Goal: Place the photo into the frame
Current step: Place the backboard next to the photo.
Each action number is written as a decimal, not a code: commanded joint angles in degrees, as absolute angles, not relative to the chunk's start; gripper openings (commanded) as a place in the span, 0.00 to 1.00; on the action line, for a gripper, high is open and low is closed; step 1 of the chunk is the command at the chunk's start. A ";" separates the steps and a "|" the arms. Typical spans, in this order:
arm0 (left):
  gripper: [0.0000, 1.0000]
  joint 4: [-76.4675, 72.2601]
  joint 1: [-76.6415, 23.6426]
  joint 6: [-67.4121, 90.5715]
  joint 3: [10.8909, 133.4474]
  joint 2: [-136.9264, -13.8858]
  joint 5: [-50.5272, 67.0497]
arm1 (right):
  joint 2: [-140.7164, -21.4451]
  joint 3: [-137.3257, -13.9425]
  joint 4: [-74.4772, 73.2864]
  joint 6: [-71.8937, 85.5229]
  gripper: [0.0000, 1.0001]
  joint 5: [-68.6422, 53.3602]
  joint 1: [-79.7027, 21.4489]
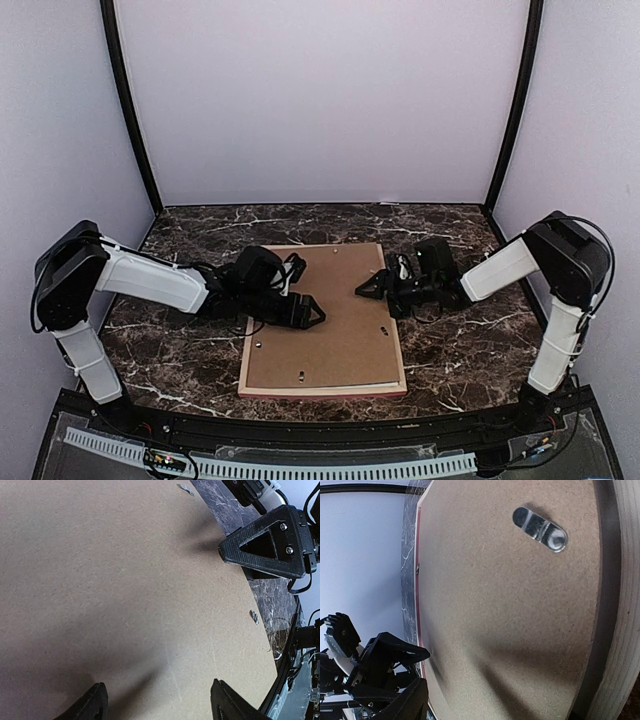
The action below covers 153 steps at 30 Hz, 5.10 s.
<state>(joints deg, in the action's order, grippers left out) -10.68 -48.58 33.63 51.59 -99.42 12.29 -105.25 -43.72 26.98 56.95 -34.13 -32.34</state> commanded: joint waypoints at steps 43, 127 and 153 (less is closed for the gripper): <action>0.73 -9.11 -49.09 37.84 47.84 -99.72 4.82 | -102.51 -57.48 0.23 39.21 0.72 -27.48 -33.11; 0.74 -2.96 -49.07 33.81 51.20 -99.25 1.73 | -104.65 -69.16 -21.62 28.92 0.73 -11.04 -38.19; 0.74 0.27 -49.00 32.24 50.98 -91.96 -3.27 | -100.35 -67.91 -24.57 26.83 0.70 -3.83 -37.21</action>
